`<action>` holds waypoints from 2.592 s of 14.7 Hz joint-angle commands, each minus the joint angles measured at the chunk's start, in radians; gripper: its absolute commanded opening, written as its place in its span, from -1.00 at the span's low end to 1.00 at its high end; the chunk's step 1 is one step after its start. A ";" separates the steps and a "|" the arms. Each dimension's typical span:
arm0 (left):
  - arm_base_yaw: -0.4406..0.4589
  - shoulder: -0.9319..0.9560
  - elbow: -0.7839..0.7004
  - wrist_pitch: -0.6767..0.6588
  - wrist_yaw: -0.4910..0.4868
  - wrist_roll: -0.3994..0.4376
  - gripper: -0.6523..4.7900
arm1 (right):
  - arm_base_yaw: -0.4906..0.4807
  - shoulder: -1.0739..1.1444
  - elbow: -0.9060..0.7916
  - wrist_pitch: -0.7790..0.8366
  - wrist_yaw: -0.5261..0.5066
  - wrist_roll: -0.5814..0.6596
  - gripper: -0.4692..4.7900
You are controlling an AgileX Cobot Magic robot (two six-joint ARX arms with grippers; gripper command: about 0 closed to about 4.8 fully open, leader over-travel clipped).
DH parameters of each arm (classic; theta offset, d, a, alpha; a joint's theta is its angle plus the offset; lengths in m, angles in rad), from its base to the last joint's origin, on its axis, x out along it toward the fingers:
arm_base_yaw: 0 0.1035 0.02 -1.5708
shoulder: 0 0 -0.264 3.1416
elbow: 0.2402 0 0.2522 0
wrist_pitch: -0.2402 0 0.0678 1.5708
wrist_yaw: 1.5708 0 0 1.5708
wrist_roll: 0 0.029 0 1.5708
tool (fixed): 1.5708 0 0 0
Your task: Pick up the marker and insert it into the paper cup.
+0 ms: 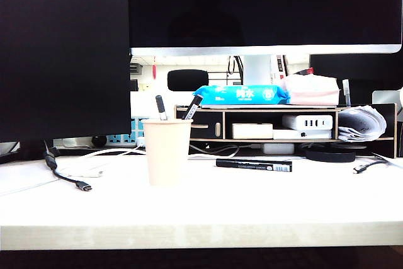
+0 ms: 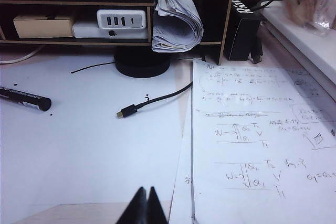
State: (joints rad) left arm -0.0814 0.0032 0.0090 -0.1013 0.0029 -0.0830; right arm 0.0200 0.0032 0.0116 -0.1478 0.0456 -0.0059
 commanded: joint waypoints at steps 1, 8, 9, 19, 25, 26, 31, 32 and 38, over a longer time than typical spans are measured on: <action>0.002 0.000 0.000 0.013 0.001 -0.003 -0.78 | 0.001 0.000 -0.003 0.019 0.004 -0.002 -0.82; 0.002 0.000 0.000 0.013 0.001 -0.004 -0.78 | 0.001 0.000 0.008 0.128 -0.214 0.415 -0.83; 0.002 0.000 0.000 0.013 0.002 -0.005 -0.78 | 0.001 0.000 0.009 0.129 -0.240 0.430 -0.83; -0.001 0.000 0.001 -0.014 0.534 -0.269 -0.78 | 0.003 0.320 0.216 0.089 -0.315 0.373 -0.83; -0.085 0.000 0.001 -0.040 0.513 -0.242 -0.78 | 0.180 0.998 0.631 -0.040 -0.344 0.005 -0.83; -0.087 0.000 0.001 -0.040 0.513 -0.242 -0.78 | 0.207 1.094 0.719 -0.115 -0.344 -0.061 -0.83; -0.087 0.000 0.001 -0.039 0.526 -0.239 -0.78 | 0.272 1.564 1.196 -0.315 -0.314 -0.267 -0.83; -0.087 0.000 0.001 -0.040 0.533 -0.239 -0.78 | 0.272 1.641 1.291 -0.344 -0.285 -0.284 -0.83; -0.087 0.000 0.001 -0.039 0.532 -0.238 -0.78 | 0.277 2.010 1.823 -0.669 -0.288 -0.383 -0.83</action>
State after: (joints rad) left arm -0.1696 0.0032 0.0109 -0.1280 0.5293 -0.3298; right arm 0.2947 1.9938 1.7973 -0.7868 -0.2306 -0.3618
